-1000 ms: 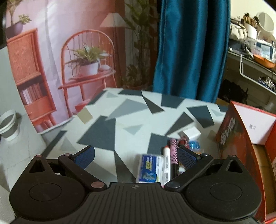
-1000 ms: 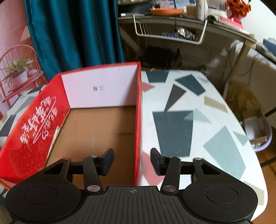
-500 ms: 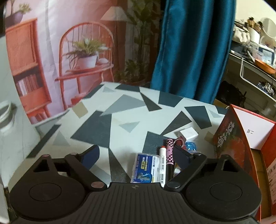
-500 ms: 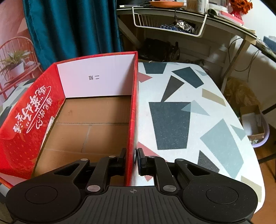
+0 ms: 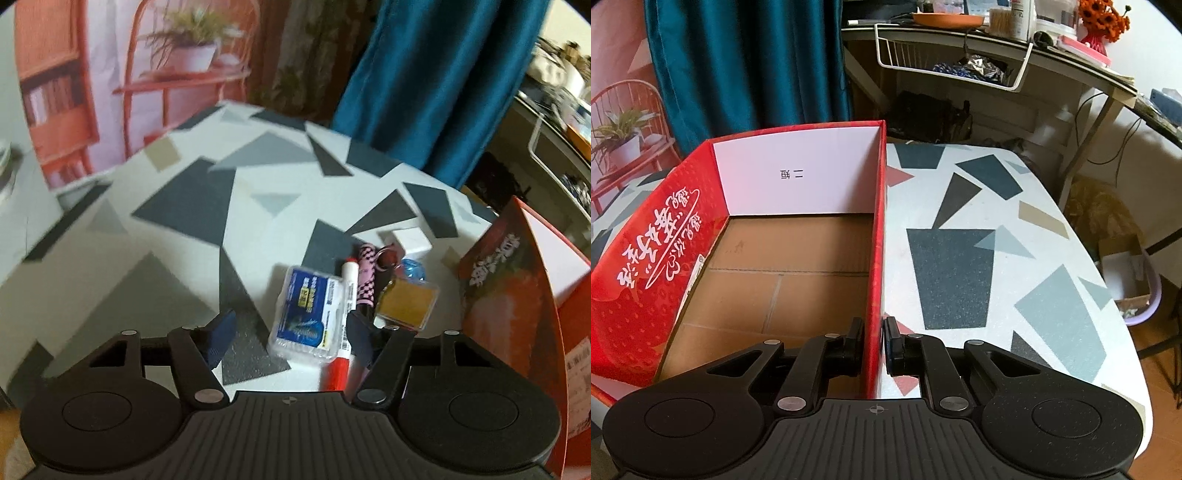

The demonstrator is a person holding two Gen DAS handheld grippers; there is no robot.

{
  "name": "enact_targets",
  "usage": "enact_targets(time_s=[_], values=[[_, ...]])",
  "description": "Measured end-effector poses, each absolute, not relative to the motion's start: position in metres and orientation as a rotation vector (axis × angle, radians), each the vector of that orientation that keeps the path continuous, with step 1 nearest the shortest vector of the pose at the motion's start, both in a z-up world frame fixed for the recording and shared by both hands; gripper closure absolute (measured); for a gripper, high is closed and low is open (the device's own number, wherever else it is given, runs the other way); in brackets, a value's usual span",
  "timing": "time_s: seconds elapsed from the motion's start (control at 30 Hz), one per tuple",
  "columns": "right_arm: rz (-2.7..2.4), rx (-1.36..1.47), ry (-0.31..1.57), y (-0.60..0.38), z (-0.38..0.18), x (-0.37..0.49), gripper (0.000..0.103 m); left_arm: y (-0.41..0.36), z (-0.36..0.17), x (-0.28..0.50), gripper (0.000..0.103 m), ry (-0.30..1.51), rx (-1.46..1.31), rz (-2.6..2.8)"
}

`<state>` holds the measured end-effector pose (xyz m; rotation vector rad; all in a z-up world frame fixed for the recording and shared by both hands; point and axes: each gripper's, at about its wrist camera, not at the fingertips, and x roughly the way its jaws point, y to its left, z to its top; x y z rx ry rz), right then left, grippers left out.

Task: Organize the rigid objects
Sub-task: 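Move the left gripper down to the blue-and-white card package, then close the left gripper on the blue card package and lift it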

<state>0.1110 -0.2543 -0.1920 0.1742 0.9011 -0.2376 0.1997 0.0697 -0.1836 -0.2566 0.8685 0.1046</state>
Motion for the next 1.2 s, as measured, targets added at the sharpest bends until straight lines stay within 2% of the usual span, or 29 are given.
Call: enact_targets(time_s=[0.33,0.4,0.47,0.57,0.67,0.83,0.97,1.13,1.2], values=[[-0.233,0.17,0.89,-0.253,-0.191,0.11,0.092,0.049,-0.207,0.214,0.036,0.871,-0.126,0.037],[-0.232,0.168,0.888,-0.252,-0.192,0.109,0.092,0.052,-0.212,0.216,0.045,0.882,-0.12,0.045],[-0.231,0.169,0.887,-0.252,-0.192,0.109,0.092,0.057,-0.214,0.215,0.047,0.872,-0.146,0.039],[-0.231,0.164,0.889,-0.252,-0.191,0.109,0.092,0.059,-0.212,0.214,0.059,0.852,-0.124,0.06],[-0.233,0.161,0.889,-0.251,-0.191,0.109,0.092,0.066,-0.211,0.218,0.058,0.853,-0.137,0.07],[-0.235,0.16,0.888,-0.25,-0.192,0.109,0.092,0.066,-0.212,0.229,0.048,0.843,-0.138,0.055],[-0.234,0.16,0.887,-0.25,-0.192,0.109,0.092,0.06,-0.213,0.233,0.034,0.83,-0.13,0.023],[-0.232,0.155,0.892,-0.249,-0.191,0.11,0.091,0.056,-0.223,0.239,0.035,0.842,-0.116,0.001],[-0.232,0.154,0.893,-0.249,-0.191,0.11,0.091,0.057,-0.225,0.238,0.041,0.841,-0.103,0.001]])
